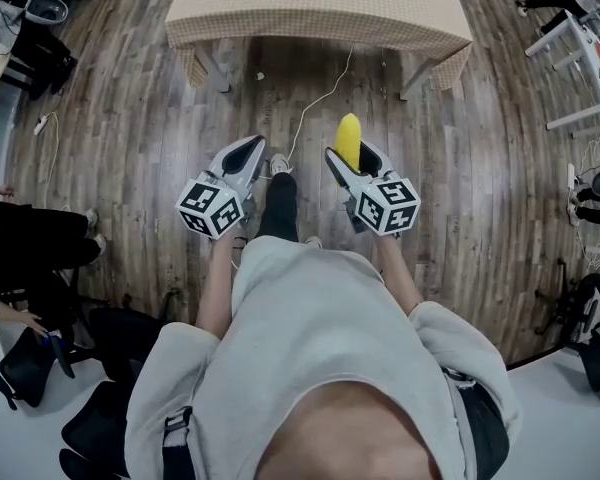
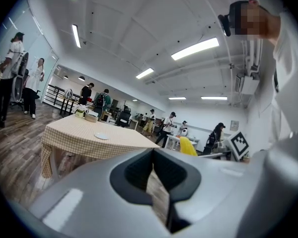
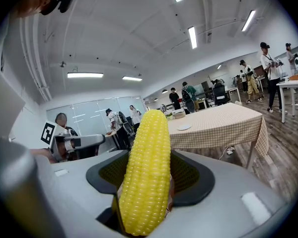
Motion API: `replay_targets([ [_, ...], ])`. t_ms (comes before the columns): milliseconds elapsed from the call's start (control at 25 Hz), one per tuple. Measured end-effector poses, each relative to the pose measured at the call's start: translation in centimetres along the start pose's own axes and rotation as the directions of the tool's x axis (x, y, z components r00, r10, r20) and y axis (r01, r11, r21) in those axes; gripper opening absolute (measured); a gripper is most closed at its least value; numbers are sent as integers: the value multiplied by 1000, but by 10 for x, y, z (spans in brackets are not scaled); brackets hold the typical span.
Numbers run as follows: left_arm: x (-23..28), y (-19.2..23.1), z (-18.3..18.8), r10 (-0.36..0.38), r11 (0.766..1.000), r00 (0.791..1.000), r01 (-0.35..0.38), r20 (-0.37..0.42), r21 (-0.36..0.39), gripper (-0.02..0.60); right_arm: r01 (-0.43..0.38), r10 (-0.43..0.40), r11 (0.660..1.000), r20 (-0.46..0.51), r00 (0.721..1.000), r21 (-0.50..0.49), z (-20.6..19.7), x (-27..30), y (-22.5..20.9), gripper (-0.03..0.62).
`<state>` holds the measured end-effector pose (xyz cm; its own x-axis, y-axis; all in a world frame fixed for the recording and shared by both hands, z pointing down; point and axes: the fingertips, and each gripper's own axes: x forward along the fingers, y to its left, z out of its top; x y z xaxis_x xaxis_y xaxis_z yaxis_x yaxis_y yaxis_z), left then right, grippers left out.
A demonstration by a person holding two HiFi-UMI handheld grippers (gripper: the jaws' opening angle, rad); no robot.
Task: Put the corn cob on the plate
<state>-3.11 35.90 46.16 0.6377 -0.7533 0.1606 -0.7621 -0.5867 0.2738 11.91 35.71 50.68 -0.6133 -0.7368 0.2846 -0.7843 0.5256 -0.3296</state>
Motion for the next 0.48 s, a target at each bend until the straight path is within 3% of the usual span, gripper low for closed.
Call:
replay_targets([
  [480,83,96,30,-24,999,1000,24,-7,-41,8,12,-13,1000,-33,999,-9,44,111,-42,263],
])
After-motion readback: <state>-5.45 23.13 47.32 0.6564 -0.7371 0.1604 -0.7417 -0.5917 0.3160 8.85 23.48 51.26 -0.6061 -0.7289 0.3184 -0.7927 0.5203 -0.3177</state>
